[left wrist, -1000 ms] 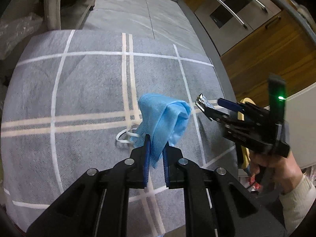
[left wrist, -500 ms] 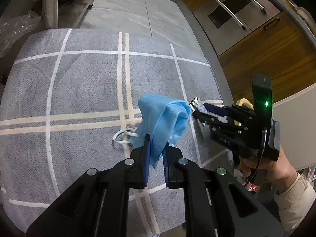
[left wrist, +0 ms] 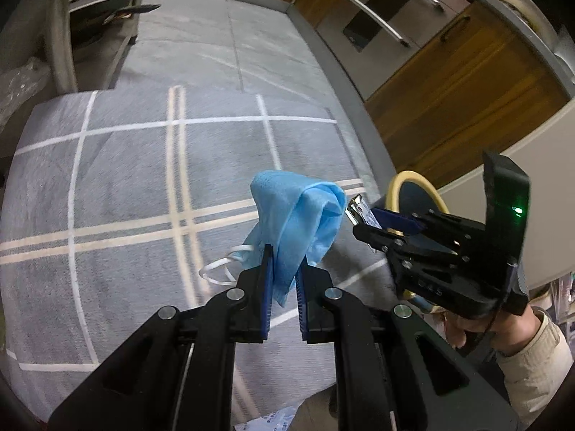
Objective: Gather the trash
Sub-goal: 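Carry mask and blister pack over the bin and open both tools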
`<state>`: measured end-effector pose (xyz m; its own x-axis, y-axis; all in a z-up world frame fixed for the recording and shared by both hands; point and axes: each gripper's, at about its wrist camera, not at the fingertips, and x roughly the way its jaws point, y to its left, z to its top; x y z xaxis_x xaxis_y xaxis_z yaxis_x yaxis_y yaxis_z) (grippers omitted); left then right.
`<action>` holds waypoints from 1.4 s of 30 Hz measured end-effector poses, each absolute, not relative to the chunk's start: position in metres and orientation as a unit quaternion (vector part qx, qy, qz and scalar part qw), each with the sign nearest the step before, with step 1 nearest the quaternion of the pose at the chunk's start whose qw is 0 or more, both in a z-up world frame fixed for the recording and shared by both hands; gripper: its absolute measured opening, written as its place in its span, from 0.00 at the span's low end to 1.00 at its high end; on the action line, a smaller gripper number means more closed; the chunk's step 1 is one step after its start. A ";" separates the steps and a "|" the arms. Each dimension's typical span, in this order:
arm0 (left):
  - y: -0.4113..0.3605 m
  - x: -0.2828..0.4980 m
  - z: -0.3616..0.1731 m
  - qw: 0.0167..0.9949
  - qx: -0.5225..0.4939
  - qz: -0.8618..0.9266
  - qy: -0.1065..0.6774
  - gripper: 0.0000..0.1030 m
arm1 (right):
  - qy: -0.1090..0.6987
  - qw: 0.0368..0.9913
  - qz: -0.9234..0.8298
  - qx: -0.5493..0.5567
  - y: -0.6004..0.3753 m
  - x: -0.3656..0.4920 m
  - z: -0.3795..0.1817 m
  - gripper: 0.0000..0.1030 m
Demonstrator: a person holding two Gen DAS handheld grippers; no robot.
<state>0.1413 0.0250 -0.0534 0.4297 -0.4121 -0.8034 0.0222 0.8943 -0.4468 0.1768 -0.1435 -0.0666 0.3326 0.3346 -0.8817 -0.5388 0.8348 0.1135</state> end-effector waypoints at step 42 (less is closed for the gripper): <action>-0.134 0.147 -0.014 0.810 -0.140 -0.264 0.505 0.10 | 0.422 0.884 0.180 0.086 -0.328 0.090 -0.012 0.32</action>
